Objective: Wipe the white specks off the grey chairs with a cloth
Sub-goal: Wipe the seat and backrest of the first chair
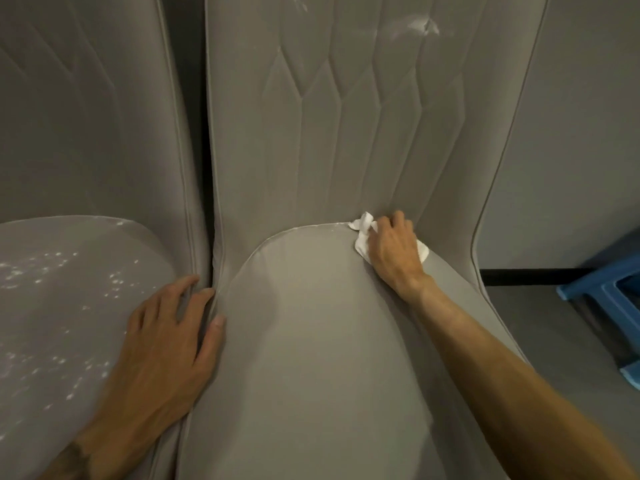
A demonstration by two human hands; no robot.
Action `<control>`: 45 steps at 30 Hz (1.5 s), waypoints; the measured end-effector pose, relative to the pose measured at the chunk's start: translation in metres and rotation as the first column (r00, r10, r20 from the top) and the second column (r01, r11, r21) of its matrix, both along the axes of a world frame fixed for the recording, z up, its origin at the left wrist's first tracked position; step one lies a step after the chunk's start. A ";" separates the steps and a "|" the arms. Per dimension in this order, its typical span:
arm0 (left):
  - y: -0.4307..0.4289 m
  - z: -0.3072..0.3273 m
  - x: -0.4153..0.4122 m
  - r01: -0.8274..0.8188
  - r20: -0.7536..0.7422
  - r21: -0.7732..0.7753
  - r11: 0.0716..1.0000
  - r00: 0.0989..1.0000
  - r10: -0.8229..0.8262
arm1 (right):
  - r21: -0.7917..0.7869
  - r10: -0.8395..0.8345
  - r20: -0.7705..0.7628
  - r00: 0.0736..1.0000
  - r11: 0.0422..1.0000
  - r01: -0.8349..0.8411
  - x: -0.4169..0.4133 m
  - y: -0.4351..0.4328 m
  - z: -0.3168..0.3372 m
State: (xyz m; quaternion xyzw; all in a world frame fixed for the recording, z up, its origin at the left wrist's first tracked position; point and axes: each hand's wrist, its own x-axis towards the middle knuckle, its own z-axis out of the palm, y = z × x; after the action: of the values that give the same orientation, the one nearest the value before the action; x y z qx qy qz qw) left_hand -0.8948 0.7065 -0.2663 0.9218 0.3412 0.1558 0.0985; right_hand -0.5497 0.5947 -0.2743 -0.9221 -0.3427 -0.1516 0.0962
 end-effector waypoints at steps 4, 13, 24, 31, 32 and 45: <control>0.000 -0.002 0.002 -0.007 0.023 -0.001 1.000 1.000 0.007 | 0.023 -0.077 -0.131 0.988 0.996 0.081 -0.011 0.016 0.002; 0.002 -0.006 0.001 0.001 0.033 -0.006 1.000 0.999 -0.001 | 0.094 -0.066 -0.129 0.990 0.992 0.078 -0.009 0.026 -0.001; 0.004 -0.009 -0.001 0.021 0.042 0.004 1.000 0.999 -0.021 | 0.098 0.046 -0.112 0.993 0.995 -0.035 -0.018 0.046 -0.008; 0.006 -0.011 -0.002 0.017 0.037 0.011 1.000 0.999 -0.018 | 0.154 0.218 -0.117 0.969 0.968 -0.199 -0.069 0.084 -0.005; 0.006 -0.011 -0.003 0.019 0.035 0.015 1.000 0.999 -0.020 | 0.131 0.229 -0.135 0.964 0.969 -0.212 -0.060 0.079 -0.004; 0.001 -0.007 -0.001 0.008 0.021 0.011 1.000 1.000 -0.008 | 0.151 0.247 -0.171 0.954 0.963 -0.222 -0.065 0.075 -0.002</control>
State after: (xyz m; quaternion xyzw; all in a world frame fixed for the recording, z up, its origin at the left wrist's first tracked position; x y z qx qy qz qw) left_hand -0.8954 0.7076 -0.2735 0.9219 0.3357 0.1667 0.0977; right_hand -0.6147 0.6699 -0.2763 -0.8768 -0.4285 -0.0731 0.2055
